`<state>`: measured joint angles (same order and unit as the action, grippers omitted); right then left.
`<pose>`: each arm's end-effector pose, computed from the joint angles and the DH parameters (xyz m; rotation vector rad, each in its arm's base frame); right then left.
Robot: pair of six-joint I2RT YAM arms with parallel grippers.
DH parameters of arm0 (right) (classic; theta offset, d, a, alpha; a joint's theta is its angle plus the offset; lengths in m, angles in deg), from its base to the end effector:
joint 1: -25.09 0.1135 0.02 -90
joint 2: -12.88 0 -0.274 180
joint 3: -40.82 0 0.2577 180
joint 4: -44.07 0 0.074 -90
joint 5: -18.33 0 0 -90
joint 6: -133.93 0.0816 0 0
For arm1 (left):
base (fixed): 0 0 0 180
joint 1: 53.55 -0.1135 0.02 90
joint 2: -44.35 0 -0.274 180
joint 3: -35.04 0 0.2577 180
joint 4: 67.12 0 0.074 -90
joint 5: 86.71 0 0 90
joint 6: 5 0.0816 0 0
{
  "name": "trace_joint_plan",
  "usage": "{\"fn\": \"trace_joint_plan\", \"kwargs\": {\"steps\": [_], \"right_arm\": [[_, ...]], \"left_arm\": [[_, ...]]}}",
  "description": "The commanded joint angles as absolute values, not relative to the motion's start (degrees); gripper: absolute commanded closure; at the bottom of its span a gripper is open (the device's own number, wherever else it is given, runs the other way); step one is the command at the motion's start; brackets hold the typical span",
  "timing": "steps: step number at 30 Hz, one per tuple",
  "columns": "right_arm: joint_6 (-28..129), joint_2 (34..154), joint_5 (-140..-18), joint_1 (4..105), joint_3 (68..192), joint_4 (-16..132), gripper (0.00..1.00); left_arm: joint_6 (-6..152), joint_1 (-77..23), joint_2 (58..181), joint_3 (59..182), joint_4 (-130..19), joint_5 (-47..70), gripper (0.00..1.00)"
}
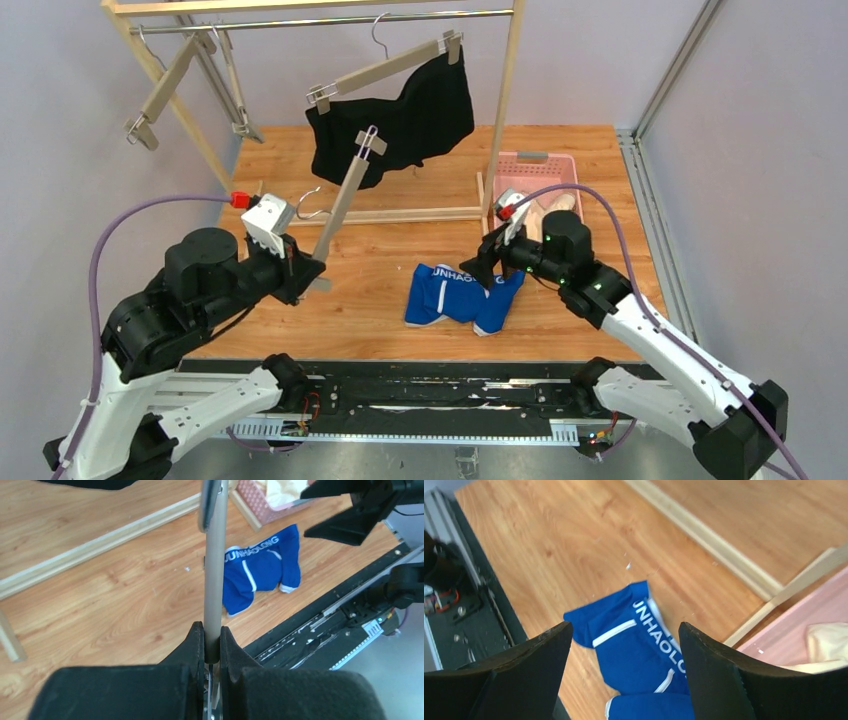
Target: Remove the underwear clipped to the hanger
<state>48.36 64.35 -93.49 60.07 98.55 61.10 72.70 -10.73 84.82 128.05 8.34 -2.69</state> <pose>0.1896 0.1697 0.3280 -0.7504 1.6588 0.8280 0.0873 -0.0693 0.4355 0.4607 1.9525 -0.5221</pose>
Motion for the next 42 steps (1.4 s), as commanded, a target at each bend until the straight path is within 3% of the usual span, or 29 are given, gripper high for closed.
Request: {"fn": "trace_joint_plan", "kwargs": {"steps": [1, 8, 18, 28, 33, 35, 38, 42], "right_arm": [[41.75, 67.73, -87.92, 66.79, 99.53, 69.35, 0.21], [41.32, 74.61, -78.84, 76.56, 98.25, 69.24, 0.2], [42.73, 83.11, -72.82, 80.33, 96.57, 65.54, 0.2], [46.46, 98.1, -73.75, 81.48, 100.3, 66.22, 0.22], [49.97, 105.03, -74.39, 81.52, 102.52, 66.67, 0.45], [51.02, 106.73, -73.87, 81.6, 102.8, 67.14, 0.59], [51.93, 106.48, -72.56, 81.65, 102.58, 67.3, 0.96], [51.87, 101.62, -69.64, 81.62, 102.28, 68.46, 0.99]], "left_arm": [[71.08, -10.75, 86.01, 129.93, 13.67, -9.37, 1.0], [68.99, -10.75, 88.11, 133.44, 22.43, -20.78, 1.0], [62.38, -10.75, 90.24, 139.41, 37.96, -33.51, 1.0], [60.66, -10.75, 89.99, 141.04, 38.05, -35.7, 1.0], [62.87, -10.75, 94.66, 143.34, 37.72, -40.0, 1.0], [64.17, -10.75, 96.7, 144.56, 37.43, -40.23, 1.0], [65.35, -10.75, 99.05, 145.86, 37.17, -38.14, 1.0], [65.81, -10.75, 99.72, 144.34, 35.08, -36.18, 1.0]]}}
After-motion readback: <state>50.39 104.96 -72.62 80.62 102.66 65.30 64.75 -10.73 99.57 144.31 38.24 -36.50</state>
